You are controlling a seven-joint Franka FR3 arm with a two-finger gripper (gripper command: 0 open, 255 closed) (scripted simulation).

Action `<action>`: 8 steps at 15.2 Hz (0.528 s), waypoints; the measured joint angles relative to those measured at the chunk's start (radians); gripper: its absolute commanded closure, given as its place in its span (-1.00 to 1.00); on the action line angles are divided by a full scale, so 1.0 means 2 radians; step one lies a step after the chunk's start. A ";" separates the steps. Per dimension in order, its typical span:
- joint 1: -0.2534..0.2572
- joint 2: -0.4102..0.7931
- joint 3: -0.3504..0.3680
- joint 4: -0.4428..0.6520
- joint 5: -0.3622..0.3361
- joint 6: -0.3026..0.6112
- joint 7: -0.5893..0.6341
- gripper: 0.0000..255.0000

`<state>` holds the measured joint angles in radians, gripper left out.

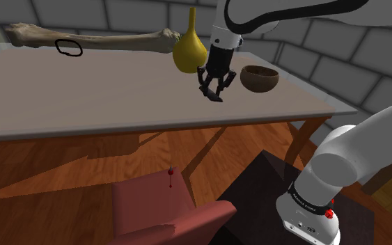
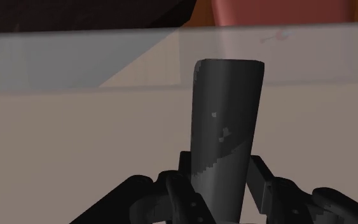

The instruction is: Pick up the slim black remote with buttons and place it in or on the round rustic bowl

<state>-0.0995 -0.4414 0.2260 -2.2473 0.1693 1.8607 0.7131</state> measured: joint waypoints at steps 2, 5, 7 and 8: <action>0.000 -0.002 -0.001 0.013 -0.001 -0.015 0.001 1.00; -0.001 -0.001 -0.003 0.033 -0.002 -0.035 0.003 1.00; -0.001 0.000 -0.003 0.048 -0.003 -0.048 0.004 1.00; -0.002 -0.001 -0.004 0.054 -0.004 -0.054 0.004 1.00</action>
<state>-0.1028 -0.4428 0.2175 -2.1400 0.1621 1.7519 0.7209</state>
